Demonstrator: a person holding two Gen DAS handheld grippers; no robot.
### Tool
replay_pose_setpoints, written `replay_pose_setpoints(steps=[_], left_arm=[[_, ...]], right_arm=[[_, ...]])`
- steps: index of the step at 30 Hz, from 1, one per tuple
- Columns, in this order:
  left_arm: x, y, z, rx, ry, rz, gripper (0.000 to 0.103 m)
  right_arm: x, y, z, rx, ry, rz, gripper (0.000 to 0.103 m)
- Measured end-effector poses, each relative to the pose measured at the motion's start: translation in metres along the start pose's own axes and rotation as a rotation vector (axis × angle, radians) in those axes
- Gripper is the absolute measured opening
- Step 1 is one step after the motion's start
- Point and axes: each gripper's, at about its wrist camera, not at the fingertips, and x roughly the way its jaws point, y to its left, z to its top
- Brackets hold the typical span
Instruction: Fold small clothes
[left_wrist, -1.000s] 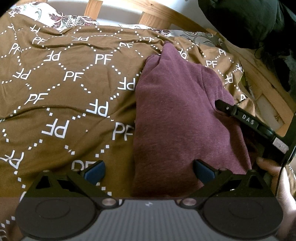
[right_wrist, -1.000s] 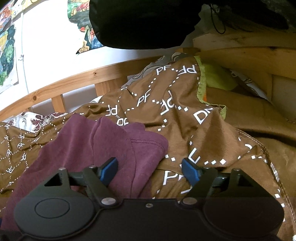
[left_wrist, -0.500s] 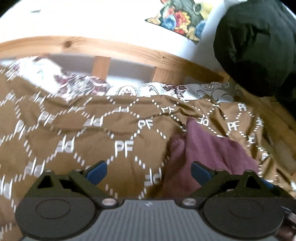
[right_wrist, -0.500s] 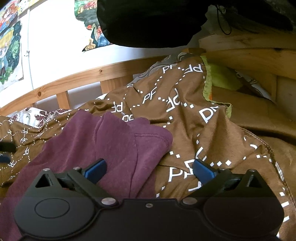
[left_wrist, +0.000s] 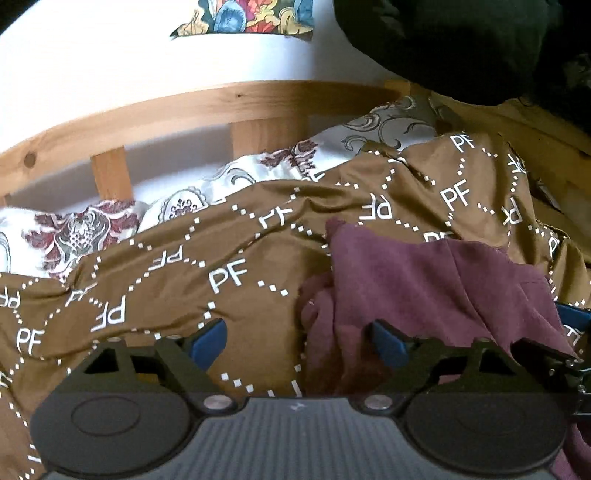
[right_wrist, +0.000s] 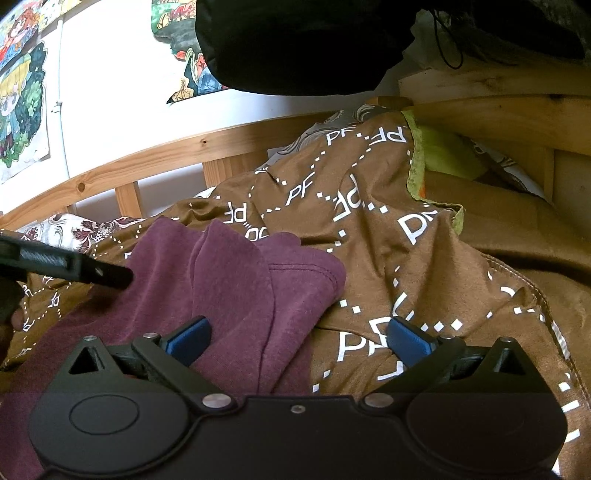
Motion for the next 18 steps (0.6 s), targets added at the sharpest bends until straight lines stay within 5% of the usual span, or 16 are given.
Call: replay_pose_setpoints(steps=[5,8,12,18], left_arm=[[-0.017,0.018,-0.003,-0.121,-0.068,0.002,0.088],[-0.014,0.03,-0.004,-0.16,-0.036,0.041,0.091],[-0.005,0.032,-0.008,-0.161,0.028,0.042,0.091],[-0.004,0.014,-0.007,-0.102,0.02,0.003,0.091]], right_arm=[[0.001,0.0,0.0,0.0,-0.001,0.0,0.102],[0.001,0.0,0.0,0.0,0.0,-0.001,0.102],[0.001,0.0,0.0,-0.004,0.0,-0.003,0.102],[0.001,0.001,-0.001,-0.006,0.0,-0.006,0.102]])
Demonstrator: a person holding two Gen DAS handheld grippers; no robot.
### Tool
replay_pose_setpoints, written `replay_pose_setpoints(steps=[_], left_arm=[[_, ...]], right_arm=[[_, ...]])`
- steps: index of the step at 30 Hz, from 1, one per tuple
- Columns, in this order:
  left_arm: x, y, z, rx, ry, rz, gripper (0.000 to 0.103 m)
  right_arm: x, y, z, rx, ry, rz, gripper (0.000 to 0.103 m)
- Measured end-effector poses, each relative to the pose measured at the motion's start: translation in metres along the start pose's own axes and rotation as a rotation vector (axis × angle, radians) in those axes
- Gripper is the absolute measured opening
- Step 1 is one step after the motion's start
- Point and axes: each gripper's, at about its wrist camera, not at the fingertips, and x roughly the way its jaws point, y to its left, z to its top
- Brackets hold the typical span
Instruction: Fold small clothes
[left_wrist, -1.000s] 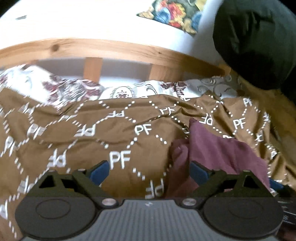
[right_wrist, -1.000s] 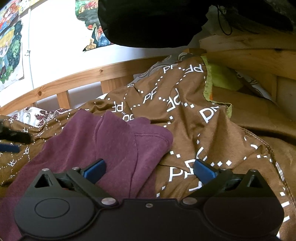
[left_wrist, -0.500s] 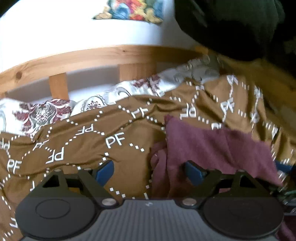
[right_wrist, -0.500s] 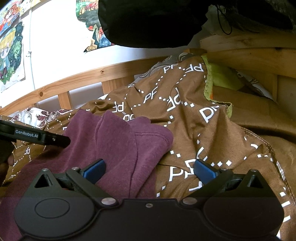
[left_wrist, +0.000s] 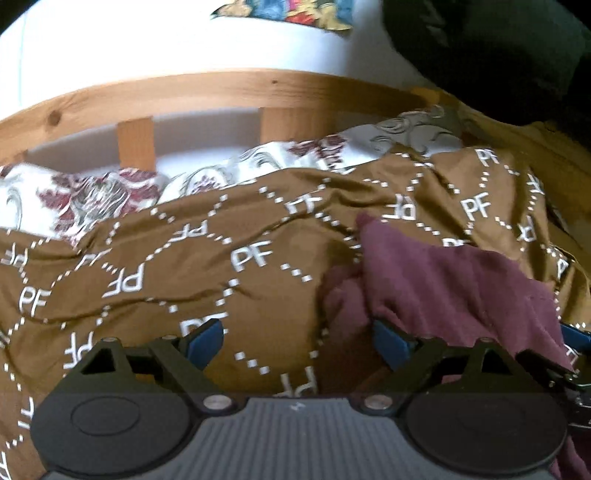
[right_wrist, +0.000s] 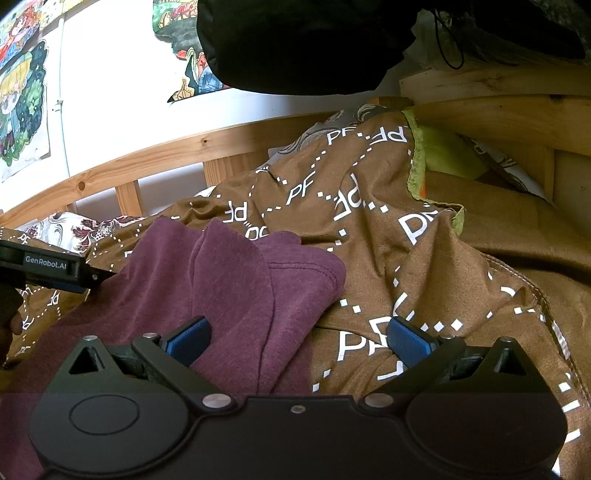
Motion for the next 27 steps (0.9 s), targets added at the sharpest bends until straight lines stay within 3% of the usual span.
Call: replay_pose_setpoints(steps=[4,9,13,17,23,27], left_arm=[[0.003,-0.016,-0.001,0.087,-0.008,0.046,0.089],[0.005,-0.029,-0.003,0.144,-0.024,0.011,0.073],[0.005,-0.043,-0.007,0.244,-0.041,-0.001,0.053],[0.006,-0.055,-0.01,0.314,-0.055,0.009,0.02],[-0.004,-0.026,-0.007,0.098,-0.091,0.015,0.002],[-0.007,0.008,-0.011,-0.089,-0.093,0.06,0.002]], right_arm=[[0.0,0.0,0.0,-0.001,0.0,-0.001,0.102],[0.0,0.0,0.0,-0.001,0.0,-0.001,0.102],[0.0,0.001,0.0,-0.002,0.001,-0.004,0.102],[0.001,0.001,0.0,-0.004,0.001,-0.004,0.102],[0.0,0.001,0.0,-0.003,0.0,-0.005,0.102],[0.0,0.001,0.0,-0.003,0.0,-0.006,0.102]])
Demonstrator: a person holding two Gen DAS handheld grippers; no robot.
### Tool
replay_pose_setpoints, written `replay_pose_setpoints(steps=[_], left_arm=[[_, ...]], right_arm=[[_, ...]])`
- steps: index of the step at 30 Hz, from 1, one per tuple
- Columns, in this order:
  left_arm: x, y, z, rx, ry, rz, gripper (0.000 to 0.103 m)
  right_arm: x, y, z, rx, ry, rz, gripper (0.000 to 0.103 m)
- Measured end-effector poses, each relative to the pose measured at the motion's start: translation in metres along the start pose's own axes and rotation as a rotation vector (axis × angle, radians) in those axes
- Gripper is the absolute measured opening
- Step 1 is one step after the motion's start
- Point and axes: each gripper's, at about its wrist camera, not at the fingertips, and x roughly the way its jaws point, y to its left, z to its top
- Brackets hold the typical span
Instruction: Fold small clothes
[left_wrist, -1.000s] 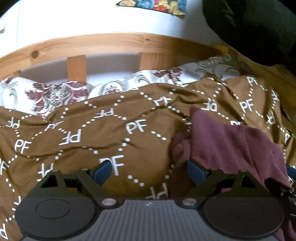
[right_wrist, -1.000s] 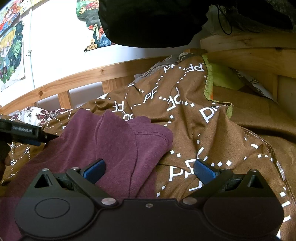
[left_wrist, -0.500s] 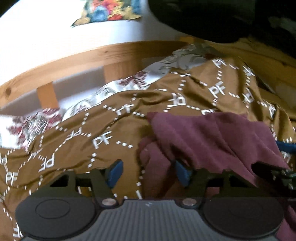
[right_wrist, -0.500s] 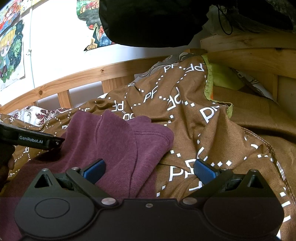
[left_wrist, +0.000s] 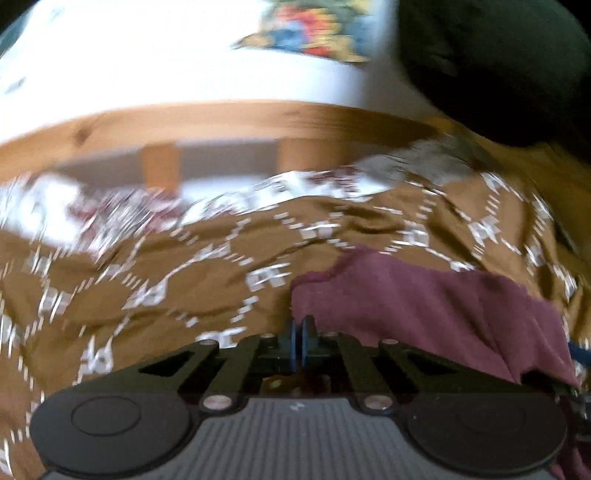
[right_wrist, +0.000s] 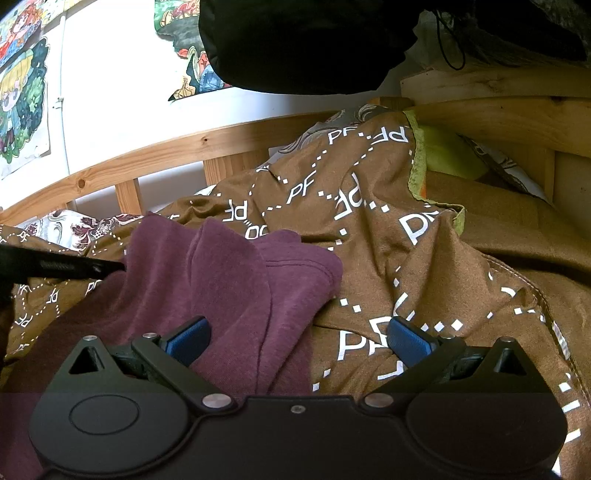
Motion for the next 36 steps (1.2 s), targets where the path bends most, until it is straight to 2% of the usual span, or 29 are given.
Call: replay_pose_setpoints(steps=[2,6,9,10,11,12,13,14,16,21,29,33,36], left_arm=[[0.005,0.012,-0.004,-0.04,0.036,0.006,0.002],[0.008,0.017,-0.007,-0.064,0.053,-0.012,0.003],[0.012,0.019,-0.003,-0.097,0.084,-0.024,0.01],[0.011,0.021,-0.003,-0.113,0.089,-0.029,0.023],[0.009,0.023,-0.003,-0.131,0.089,-0.04,0.042],[0.003,0.024,-0.004,-0.148,0.082,-0.043,0.054],[-0.001,0.025,-0.005,-0.166,0.069,-0.045,0.072],[-0.006,0.027,-0.007,-0.184,0.049,-0.056,0.077],[-0.014,0.028,-0.009,-0.192,0.041,-0.09,0.078],[-0.029,0.02,-0.026,-0.191,0.102,-0.126,0.078],[-0.046,0.031,-0.06,-0.298,0.164,-0.096,0.081],[-0.054,0.037,-0.06,-0.333,0.174,-0.088,0.084],[-0.065,0.041,-0.061,-0.384,0.185,-0.117,0.088]], right_arm=[[0.0,0.0,0.0,-0.002,0.0,-0.001,0.102],[0.0,0.001,0.0,-0.006,0.002,-0.006,0.102],[0.0,0.001,0.0,-0.006,0.002,-0.006,0.102],[0.0,0.001,0.0,-0.006,0.002,-0.006,0.102],[0.0,0.002,0.0,-0.006,0.002,-0.007,0.102],[0.001,0.001,0.0,-0.006,0.003,-0.007,0.102],[0.0,0.002,0.0,-0.007,0.003,-0.007,0.102],[0.0,0.002,0.0,-0.007,0.003,-0.008,0.102],[0.0,0.002,0.0,-0.006,0.002,-0.007,0.102],[0.001,0.002,0.0,-0.008,0.004,-0.008,0.102],[0.001,0.002,0.0,-0.009,0.004,-0.009,0.102],[0.002,0.003,0.0,-0.013,0.004,-0.011,0.102],[0.002,0.003,-0.001,-0.013,0.004,-0.01,0.102]])
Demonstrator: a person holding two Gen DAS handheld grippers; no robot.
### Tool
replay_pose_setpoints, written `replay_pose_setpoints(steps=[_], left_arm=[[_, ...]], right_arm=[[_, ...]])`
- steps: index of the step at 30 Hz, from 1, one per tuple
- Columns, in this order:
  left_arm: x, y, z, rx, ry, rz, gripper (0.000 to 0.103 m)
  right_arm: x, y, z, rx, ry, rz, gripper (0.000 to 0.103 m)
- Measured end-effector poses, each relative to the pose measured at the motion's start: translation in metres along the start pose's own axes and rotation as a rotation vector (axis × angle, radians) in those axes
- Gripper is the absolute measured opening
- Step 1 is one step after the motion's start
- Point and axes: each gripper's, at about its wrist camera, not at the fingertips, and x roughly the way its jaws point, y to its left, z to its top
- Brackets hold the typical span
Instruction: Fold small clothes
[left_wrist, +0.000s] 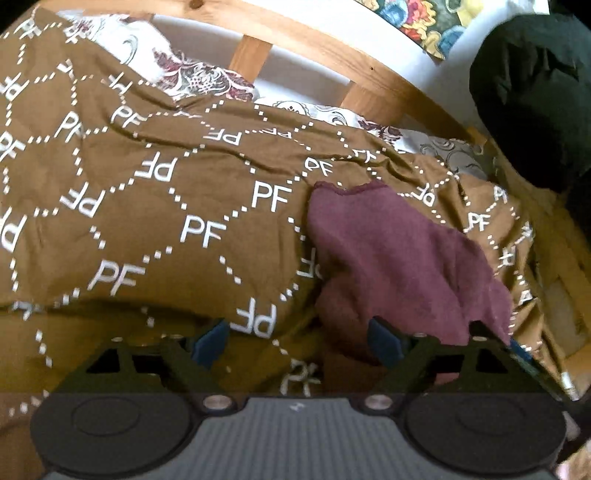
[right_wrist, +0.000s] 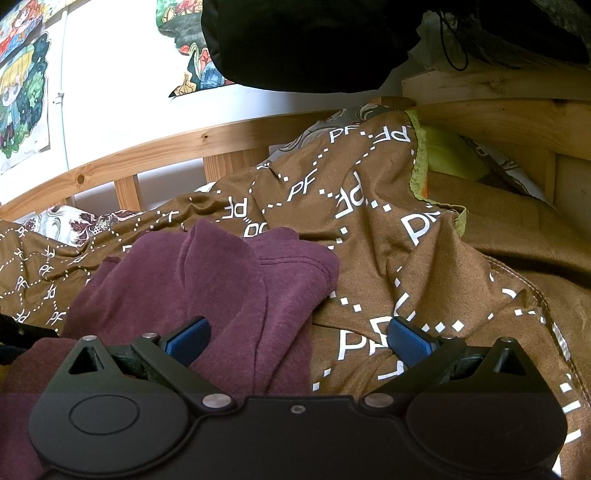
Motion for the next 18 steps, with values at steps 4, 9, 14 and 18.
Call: replay_pose_setpoints(steps=[4,9,14,18], left_arm=[[-0.011,-0.003,-0.011,-0.024,0.053,-0.119,0.096],[-0.022,-0.012,-0.028,0.048,0.102,-0.211,0.101],[-0.014,-0.016,-0.044,0.072,0.162,-0.153,0.102],[-0.006,-0.015,-0.049,0.082,0.188,-0.123,0.102]], right_arm=[[-0.003,0.0,0.001,0.0,-0.011,0.001,0.102],[-0.01,-0.01,0.007,0.096,-0.055,0.039,0.102],[-0.017,-0.02,0.013,0.179,-0.102,0.1,0.096],[-0.016,-0.018,0.015,0.157,-0.099,0.125,0.092]])
